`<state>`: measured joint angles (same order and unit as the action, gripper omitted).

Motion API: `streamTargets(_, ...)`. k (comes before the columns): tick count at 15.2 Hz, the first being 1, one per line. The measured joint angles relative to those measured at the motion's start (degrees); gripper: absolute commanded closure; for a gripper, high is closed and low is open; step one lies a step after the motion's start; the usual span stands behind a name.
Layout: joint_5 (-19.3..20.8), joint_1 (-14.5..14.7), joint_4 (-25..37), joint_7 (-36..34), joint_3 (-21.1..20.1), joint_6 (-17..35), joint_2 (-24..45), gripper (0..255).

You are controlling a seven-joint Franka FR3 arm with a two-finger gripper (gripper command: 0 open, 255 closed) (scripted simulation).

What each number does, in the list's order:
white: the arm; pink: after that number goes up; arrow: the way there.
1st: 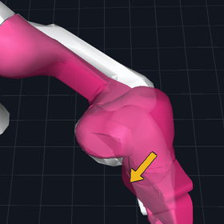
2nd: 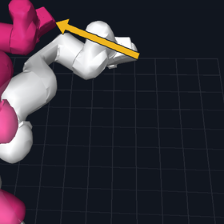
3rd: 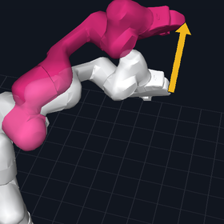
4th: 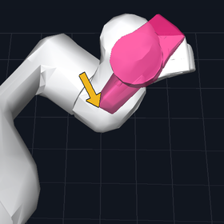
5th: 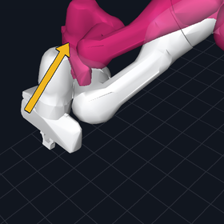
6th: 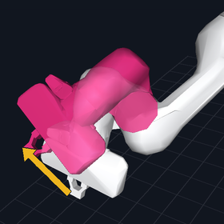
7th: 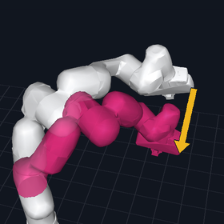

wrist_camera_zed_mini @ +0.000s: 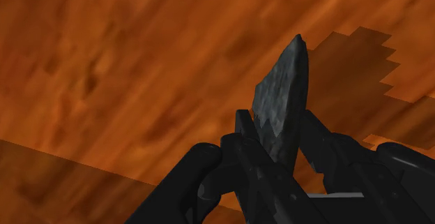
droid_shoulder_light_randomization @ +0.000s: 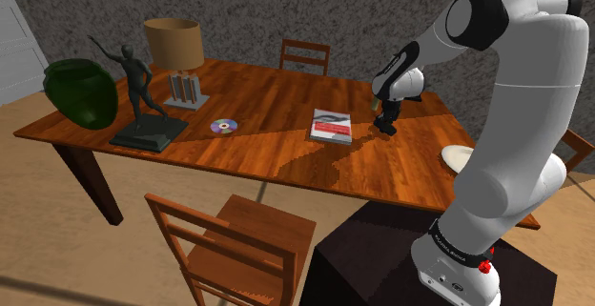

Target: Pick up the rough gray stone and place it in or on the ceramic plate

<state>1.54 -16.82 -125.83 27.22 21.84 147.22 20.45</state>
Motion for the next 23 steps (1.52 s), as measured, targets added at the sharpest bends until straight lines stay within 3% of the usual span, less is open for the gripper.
streamTargets(8, 0.3, 0.2, 0.0, -0.1, 0.2, -0.7, -0.8, 255)
streamTargets(23, 4.1, 1.8, 1.6, -1.5, 2.0, -10.7, -9.5, 255)
